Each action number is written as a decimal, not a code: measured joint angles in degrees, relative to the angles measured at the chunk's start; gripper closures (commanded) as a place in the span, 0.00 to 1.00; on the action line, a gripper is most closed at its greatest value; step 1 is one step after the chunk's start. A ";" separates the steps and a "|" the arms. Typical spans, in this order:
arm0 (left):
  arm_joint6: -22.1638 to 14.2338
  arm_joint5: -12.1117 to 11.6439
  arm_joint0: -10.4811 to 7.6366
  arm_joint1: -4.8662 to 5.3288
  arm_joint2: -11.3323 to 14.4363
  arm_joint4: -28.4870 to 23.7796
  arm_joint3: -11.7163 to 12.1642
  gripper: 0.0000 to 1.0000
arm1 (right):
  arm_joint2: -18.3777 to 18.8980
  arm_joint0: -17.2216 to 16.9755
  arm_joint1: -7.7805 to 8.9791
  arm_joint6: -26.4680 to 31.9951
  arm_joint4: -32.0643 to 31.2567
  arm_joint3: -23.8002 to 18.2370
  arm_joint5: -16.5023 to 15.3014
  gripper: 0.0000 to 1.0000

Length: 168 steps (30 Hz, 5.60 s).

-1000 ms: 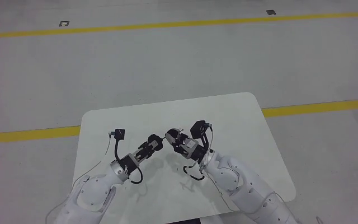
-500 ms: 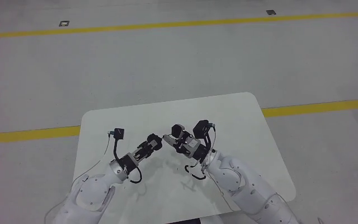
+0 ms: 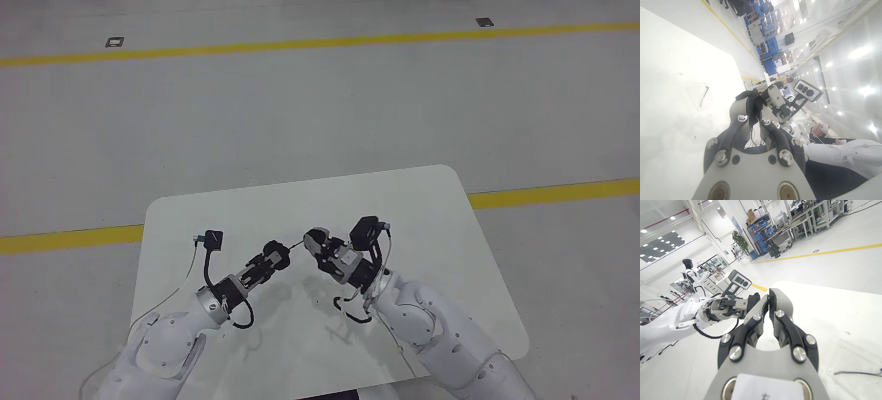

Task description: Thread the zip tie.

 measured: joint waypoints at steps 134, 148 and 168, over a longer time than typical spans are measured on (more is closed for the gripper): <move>-6.66 9.11 1.23 -3.45 5.85 -64.76 1.23 1.00 | -8.26 8.58 -4.09 -44.07 -47.07 16.58 14.01 0.83; -6.78 9.67 1.66 -3.58 5.79 -64.62 0.81 1.00 | -8.64 8.45 -3.68 -43.61 -47.07 16.13 14.19 1.00; -6.68 9.58 1.55 -3.71 5.84 -64.46 1.03 1.00 | -9.19 8.35 -2.53 -43.74 -47.07 16.72 15.02 1.00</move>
